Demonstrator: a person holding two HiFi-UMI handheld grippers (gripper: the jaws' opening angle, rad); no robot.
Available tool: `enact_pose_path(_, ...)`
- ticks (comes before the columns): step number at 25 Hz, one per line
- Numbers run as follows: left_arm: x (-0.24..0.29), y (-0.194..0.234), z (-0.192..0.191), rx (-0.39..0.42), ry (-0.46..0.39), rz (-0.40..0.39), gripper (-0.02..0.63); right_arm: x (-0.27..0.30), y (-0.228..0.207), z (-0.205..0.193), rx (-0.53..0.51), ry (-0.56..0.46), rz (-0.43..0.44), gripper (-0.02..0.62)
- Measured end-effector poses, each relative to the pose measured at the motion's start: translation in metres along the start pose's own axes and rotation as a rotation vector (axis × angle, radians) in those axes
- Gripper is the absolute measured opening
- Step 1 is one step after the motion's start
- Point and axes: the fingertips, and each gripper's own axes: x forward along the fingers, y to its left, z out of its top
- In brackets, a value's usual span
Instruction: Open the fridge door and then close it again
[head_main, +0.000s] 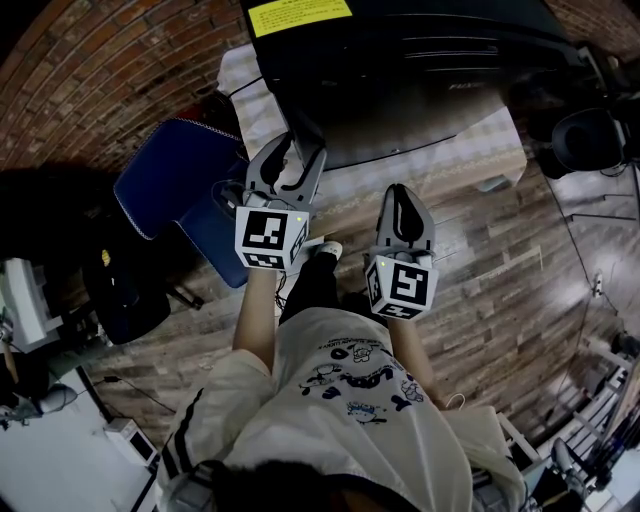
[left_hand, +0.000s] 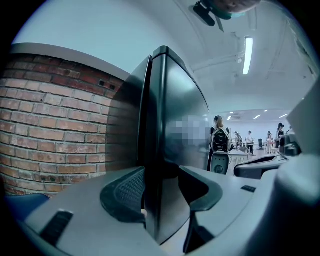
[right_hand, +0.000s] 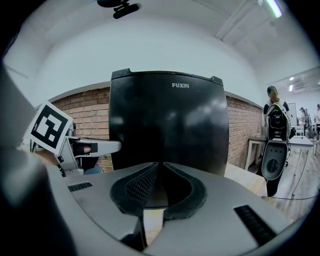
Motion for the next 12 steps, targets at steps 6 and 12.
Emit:
enact_pose_path(6,-0.0011,0.0,0.0002,-0.005,-0.007,-0.006,0.215,-0.0025,-0.0068,-0.0012,0.001,0.003,0.01,0.043)
enact_pose_path(12,0.0009,-0.0007,0.0006,0.007,-0.018,-0.021,0.218,-0.0017,-0.0096,0.0011,-0.002,0.0,0.022,0.043)
